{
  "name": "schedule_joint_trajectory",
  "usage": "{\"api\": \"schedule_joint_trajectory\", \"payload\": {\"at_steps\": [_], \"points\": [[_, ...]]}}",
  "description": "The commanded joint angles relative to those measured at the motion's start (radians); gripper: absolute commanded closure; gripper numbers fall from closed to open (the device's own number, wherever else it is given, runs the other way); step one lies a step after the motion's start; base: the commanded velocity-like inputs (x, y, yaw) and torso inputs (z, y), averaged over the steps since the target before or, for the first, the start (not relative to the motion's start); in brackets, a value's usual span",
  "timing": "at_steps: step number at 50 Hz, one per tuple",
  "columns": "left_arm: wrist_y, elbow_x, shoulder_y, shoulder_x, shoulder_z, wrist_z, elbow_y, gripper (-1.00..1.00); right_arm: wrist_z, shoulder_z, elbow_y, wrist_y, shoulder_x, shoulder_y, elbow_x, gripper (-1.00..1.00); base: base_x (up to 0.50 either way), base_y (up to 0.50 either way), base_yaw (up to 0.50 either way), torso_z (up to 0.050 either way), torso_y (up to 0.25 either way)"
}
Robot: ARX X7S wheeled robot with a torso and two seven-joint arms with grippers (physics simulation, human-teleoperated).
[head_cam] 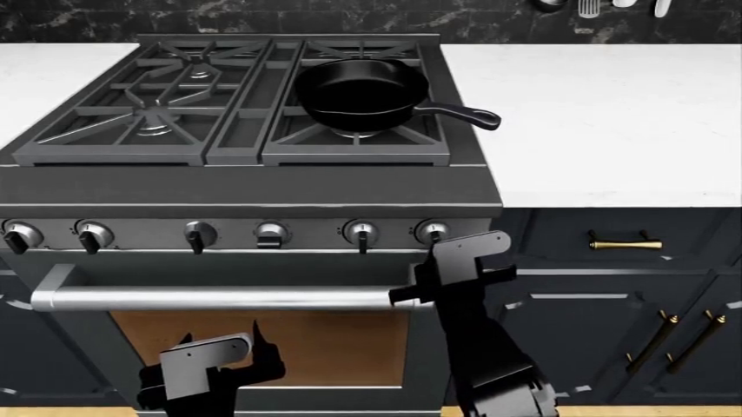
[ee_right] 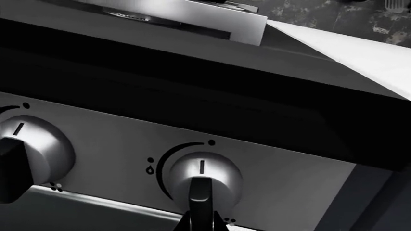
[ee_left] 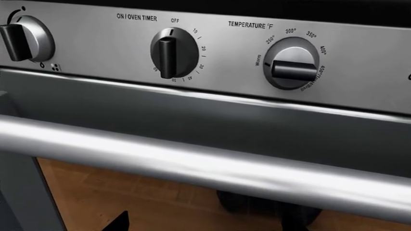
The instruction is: Turn off the front right burner of the stove.
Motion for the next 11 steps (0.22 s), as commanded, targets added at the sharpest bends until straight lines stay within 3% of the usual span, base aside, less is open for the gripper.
{"api": "schedule_joint_trajectory", "payload": {"at_steps": [1,11], "points": [[0.0,-0.007,0.002,-0.005,0.002,-0.007,0.0,-1.0,-0.077,-0.022,0.023,-0.008,-0.033,0.001,0.133,1.0,0.0,0.0,0.0,0.0,0.0],[0.003,-0.009,-0.002,-0.007,0.006,-0.013,-0.004,-1.0,-0.083,-0.008,0.017,-0.012,-0.034,-0.003,0.194,1.0,0.0,0.0,0.0,0.0,0.0]]}}
